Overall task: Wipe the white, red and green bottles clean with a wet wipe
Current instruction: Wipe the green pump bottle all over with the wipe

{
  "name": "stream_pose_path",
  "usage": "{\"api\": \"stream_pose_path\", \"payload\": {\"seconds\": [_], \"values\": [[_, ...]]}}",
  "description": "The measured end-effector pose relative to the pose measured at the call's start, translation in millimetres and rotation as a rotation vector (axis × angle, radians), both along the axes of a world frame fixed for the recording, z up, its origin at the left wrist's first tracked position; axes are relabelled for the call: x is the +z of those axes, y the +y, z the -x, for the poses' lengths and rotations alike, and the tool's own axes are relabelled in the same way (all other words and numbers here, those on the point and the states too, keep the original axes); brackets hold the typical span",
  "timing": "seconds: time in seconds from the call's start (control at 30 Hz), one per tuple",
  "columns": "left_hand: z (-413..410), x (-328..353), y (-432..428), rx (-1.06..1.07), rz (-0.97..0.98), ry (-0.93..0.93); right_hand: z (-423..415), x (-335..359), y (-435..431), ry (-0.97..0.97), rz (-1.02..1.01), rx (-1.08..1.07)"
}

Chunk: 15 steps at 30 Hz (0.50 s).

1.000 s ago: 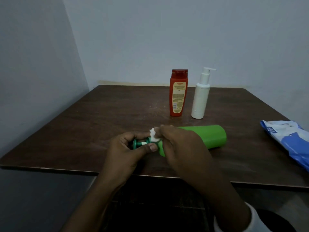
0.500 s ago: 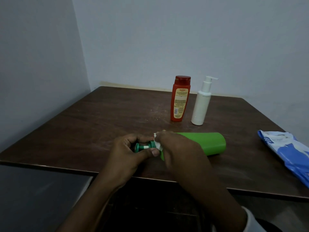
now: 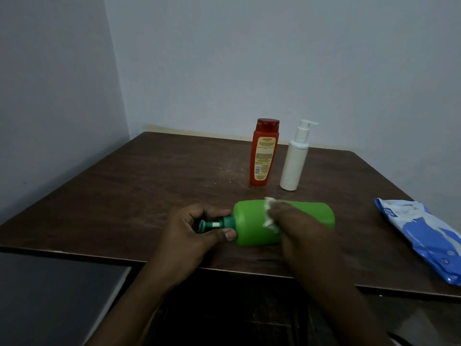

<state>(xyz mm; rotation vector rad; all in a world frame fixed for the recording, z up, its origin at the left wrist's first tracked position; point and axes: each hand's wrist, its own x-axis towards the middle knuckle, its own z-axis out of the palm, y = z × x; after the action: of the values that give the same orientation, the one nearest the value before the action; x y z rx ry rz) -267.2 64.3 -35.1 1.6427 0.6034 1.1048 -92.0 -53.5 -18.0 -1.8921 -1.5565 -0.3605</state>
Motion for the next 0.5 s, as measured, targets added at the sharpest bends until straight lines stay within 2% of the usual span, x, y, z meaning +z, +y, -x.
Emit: {"api": "stream_pose_path", "payload": {"seconds": [0.07,0.1,0.23,0.3,0.37,0.43,0.5], "values": [[0.1,1.1,-2.6,0.006,-0.016,0.008,14.5,0.3,15.3,-0.088,0.026,0.196],[1.4,2.3,-2.7,0.013,-0.018,0.009,12.1,6.6,23.0,-0.078,0.042,0.222],[1.8,4.8,-2.4,0.034,-0.018,0.012,-24.8,18.9,18.7,0.027,0.099,-0.132],[2.0,4.0,-2.4,0.029,-0.012,0.021,-20.2,8.7,2.1,0.026,0.0,-0.215],[2.3,3.5,-2.8,0.027,-0.024,0.033,4.3,-5.0,-3.2,-0.072,-0.126,-0.102],[2.1,3.8,-3.6,0.025,-0.036,0.039,25.1,-6.8,5.7,-0.208,-0.055,0.115],[1.7,4.5,-3.4,0.027,-0.044,0.04,19.2,2.5,19.8,-0.128,0.017,0.172]]}}
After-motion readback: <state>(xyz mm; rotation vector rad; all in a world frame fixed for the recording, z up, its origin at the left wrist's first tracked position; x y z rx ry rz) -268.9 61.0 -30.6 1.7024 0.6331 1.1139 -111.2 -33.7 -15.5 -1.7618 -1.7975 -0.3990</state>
